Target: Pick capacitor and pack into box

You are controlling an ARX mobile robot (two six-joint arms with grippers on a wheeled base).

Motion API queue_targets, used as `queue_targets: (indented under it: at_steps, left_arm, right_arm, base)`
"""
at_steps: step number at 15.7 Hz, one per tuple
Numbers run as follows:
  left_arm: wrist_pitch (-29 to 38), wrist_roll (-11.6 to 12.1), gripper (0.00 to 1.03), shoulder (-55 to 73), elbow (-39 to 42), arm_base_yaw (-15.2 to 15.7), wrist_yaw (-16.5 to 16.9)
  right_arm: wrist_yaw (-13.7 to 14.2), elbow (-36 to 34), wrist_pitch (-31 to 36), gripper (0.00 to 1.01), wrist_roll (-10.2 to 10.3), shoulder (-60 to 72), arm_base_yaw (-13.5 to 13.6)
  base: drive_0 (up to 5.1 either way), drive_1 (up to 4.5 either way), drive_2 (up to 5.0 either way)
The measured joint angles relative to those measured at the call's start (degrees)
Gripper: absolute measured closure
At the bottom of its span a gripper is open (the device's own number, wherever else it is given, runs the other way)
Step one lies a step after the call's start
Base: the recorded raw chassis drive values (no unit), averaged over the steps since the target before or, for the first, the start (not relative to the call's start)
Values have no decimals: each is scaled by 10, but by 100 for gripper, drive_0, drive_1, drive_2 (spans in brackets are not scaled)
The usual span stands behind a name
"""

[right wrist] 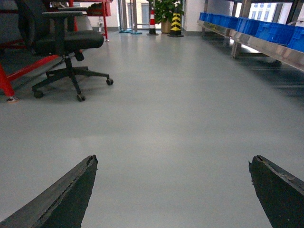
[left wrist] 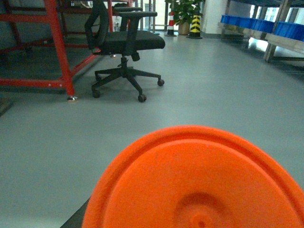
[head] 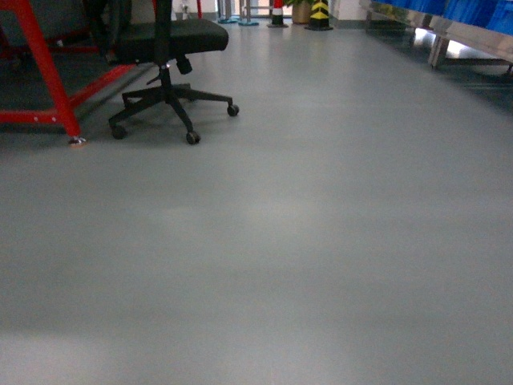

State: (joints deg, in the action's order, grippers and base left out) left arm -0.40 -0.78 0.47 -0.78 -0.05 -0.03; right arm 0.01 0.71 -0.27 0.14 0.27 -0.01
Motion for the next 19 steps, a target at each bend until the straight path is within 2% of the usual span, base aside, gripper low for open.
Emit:
queue_targets:
  at_steps: [19]
  left_arm:
    - [0,0,60,0,0,0,0]
  right_arm:
    - [0,0,0,3,0,0,0]
  base:
    - [-504,241,241]
